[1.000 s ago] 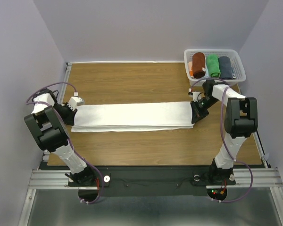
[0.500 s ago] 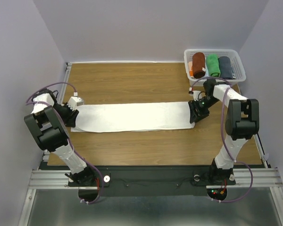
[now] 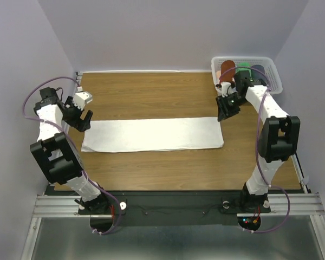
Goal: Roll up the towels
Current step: Fold the towel
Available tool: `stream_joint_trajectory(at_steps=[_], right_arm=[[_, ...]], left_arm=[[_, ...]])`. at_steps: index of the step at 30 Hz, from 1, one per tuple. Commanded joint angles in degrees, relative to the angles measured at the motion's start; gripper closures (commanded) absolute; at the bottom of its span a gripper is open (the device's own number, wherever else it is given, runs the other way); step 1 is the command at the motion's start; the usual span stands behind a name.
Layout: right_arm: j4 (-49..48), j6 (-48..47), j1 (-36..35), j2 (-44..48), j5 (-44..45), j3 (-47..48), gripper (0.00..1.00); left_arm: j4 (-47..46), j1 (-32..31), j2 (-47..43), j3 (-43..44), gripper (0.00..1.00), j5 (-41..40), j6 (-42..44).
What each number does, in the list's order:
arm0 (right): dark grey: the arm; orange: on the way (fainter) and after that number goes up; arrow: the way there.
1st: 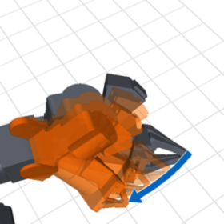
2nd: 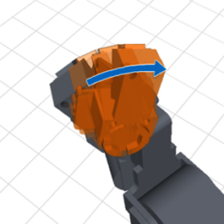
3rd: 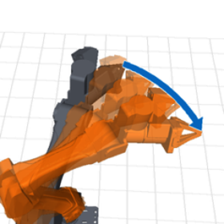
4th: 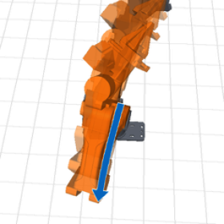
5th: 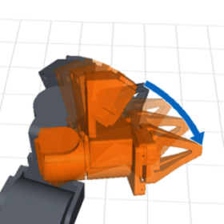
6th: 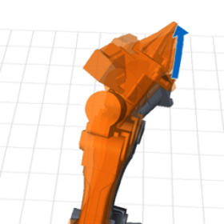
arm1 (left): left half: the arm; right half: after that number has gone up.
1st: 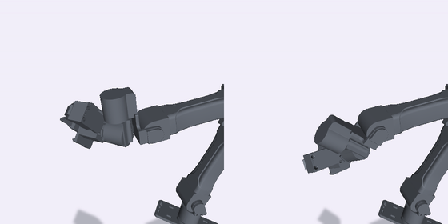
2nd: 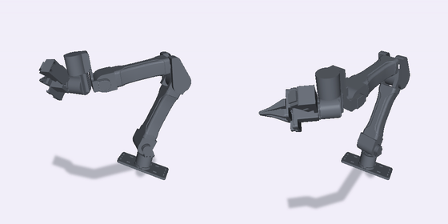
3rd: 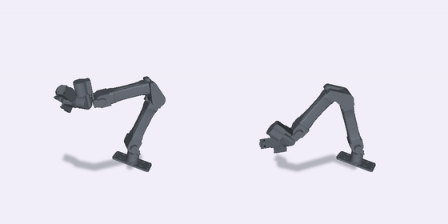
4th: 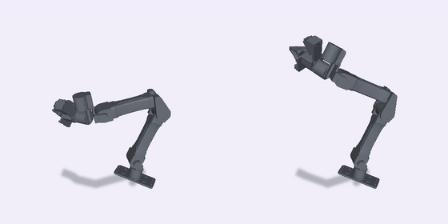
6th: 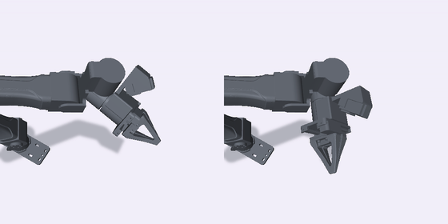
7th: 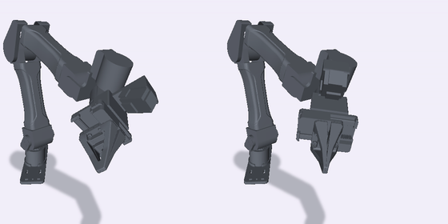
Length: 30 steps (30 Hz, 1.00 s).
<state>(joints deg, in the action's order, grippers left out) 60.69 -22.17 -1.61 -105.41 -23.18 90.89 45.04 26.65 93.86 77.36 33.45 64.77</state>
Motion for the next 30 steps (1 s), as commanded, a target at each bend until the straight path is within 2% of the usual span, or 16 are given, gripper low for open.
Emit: stream_joint_trajectory(at_steps=[1, 4, 8, 9, 16, 19, 21, 25, 26, 27, 28, 29, 30], right_arm=[[-2.49, 2.83, -4.53, -4.72, -2.48, 0.87, 0.58], [-6.53, 4.07, -6.03, -7.26, -1.7, -0.89, 0.58], [-11.72, 5.3, -6.3, -10.43, 1.02, -3.69, 0.59], [-12.69, 4.95, -6.22, -11.13, 2.77, -4.84, 0.59], [-15.59, 3.28, -5.95, -10.79, 9.46, -10.38, 0.59], [-15.77, 3.01, -5.87, -10.62, 8.77, -11.52, 0.59], [-15.51, 2.32, -5.95, -9.12, 7.28, -12.93, 0.59], [-10.6, -2.68, -7.09, -4.82, 1.66, -17.67, 0.59], [-9.28, -3.92, -7.62, -3.85, 0.86, -18.64, 0.59], [-6.66, -6.54, -8.93, -1.41, -0.71, -20.39, 0.59], [-5.24, -7.96, -9.46, -0.25, -1.94, -20.84, 0.59], [-1.49, -11.1, -10.16, 0.72, -3.7, -20.93, 0.57], [-0.06, -11.75, -10.08, 1.86, -5.37, -20.5, 0.57]], left_arm=[[-10.57, -4.4, -0.62, -5.1, 0.01, -1.19, -12.2], [-16.11, -6.17, 1.05, -8.18, 0.05, -3.3, -17.74], [-22.96, -7.23, 6.49, -7.58, 0.2, -5.67, -25.47], [-24.45, -7.23, 8.86, -6.36, 0.29, -6.29, -27.84], [-29.56, -7.14, 16.52, -2.23, 0.42, -10.42, -32.86], [-28.78, -7.23, 20.74, 2.42, 0.5, -10.33, -34.18], [-28.69, -7.58, 21.88, 4.54, 0.5, -10.25, -34.19], [-25.8, -10.3, 25.4, 14.03, 0.5, -11.39, -33.66], [-25.01, -10.74, 25.49, 15.52, 0.47, -11.13, -33.75], [-24.21, -11.44, 24.53, 17.54, 0.39, -10.78, -34.27], [-24.29, -11.71, 23.57, 18.17, 0.39, -10.6, -34.8], [-24.29, -12.06, 21.03, 18.52, 0.27, -10.34, -35.59], [-24.21, -12.15, 19.62, 18.53, 0.21, -10.08, -35.77]])
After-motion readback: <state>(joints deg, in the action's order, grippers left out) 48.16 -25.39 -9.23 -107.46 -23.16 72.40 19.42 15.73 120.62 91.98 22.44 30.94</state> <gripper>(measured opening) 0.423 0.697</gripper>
